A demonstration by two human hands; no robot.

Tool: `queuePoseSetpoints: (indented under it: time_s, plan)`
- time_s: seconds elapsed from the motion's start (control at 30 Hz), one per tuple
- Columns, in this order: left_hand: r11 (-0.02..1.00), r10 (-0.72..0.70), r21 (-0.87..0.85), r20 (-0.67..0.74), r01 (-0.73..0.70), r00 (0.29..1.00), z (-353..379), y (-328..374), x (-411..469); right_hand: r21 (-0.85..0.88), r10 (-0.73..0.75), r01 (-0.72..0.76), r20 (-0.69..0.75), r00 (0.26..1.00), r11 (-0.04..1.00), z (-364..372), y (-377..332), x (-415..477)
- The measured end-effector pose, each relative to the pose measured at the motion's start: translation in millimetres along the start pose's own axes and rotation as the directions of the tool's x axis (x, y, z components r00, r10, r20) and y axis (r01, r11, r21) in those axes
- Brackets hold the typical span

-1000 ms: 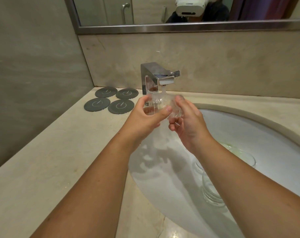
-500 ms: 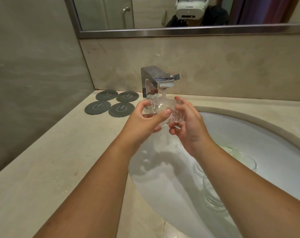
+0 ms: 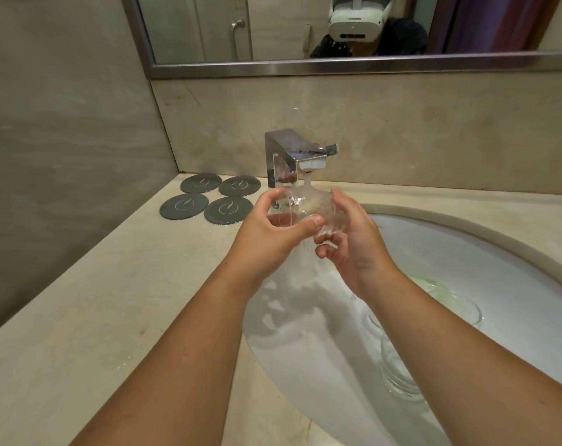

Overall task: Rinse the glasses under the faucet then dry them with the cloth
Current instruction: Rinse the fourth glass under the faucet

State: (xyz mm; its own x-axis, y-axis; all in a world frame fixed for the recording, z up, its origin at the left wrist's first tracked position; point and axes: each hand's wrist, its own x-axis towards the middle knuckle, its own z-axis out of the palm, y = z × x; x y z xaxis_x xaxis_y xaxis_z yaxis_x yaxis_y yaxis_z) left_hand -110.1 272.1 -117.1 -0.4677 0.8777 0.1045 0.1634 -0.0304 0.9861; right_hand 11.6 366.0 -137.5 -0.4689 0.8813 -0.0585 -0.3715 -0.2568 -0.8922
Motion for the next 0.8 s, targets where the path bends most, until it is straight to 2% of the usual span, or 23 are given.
queuePoseSetpoints:
  time_s: [0.17,0.33,0.57,0.67,0.8]
  plan:
    - [0.996,-0.046,-0.077,0.053,0.05,0.998,1.1,-3.0,1.5,0.006,-0.027,0.027,-0.033,0.999,1.0,0.5,-2.0,-0.8]
    - [1.0,-0.002,-0.001,0.088,0.002,0.996,2.0,-4.0,-1.1,-0.007,-0.038,0.037,-0.072,0.997,0.999,-0.6,0.4,-0.2]
    - [0.998,0.019,0.06,0.031,-0.02,0.999,-0.6,-1.1,-0.4,-0.062,0.043,-0.047,-0.061,0.997,0.997,-2.9,1.0,0.9]
    - [1.0,-0.005,0.022,0.029,0.004,1.0,0.1,-3.1,1.3,-0.055,0.027,-0.028,-0.019,0.999,0.998,-3.4,1.4,2.2]
    - [1.0,-0.015,-0.019,0.04,0.015,0.999,-0.1,-3.1,1.9,-0.015,-0.015,0.014,-0.033,0.999,1.0,-1.9,1.7,0.4]
